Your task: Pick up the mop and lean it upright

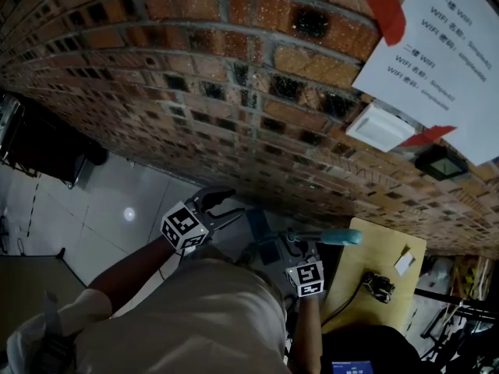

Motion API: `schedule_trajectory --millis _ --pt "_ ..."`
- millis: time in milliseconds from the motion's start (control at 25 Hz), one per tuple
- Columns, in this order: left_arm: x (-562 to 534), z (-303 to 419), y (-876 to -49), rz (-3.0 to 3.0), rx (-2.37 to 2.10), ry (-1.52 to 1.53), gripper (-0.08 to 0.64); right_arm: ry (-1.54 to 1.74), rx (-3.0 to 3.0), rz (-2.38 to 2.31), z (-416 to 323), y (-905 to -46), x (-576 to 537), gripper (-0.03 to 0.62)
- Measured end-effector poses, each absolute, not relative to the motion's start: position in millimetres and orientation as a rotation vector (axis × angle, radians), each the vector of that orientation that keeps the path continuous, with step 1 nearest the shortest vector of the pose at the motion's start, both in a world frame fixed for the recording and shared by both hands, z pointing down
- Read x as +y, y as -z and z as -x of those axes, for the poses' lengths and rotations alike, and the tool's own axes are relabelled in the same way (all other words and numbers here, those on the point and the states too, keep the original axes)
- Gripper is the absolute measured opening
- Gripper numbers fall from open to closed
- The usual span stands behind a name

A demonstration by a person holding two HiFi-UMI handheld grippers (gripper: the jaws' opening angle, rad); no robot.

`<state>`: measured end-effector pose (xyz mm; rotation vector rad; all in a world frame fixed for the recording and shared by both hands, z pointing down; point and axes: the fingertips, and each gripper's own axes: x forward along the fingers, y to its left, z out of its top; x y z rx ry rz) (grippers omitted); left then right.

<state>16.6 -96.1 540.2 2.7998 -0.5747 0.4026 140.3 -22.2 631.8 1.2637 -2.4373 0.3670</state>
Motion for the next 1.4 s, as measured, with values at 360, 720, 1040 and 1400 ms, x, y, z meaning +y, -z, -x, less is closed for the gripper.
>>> schedule_trajectory --millis 360,720,1040,1400 --pt "-33 -110 -455 -2.976 0.02 -0.202 0.285 -0.32 -2.459 -1.177 -124 -631 -28 0.13" --pt "-16 -144 -420 -3.105 0.16 -0.169 0.208 -0.277 -2.487 -1.015 -98 -636 -30 0.13" --pt "-25 -136 -428 -3.093 0.032 -0.224 0.12 -0.297 -2.483 -0.937 -90 -649 -29 0.13" --pt "-34 -132 -463 -3.031 -0.187 -0.378 0.118 -0.351 -2.441 -0.986 -92 -667 -31 0.176"
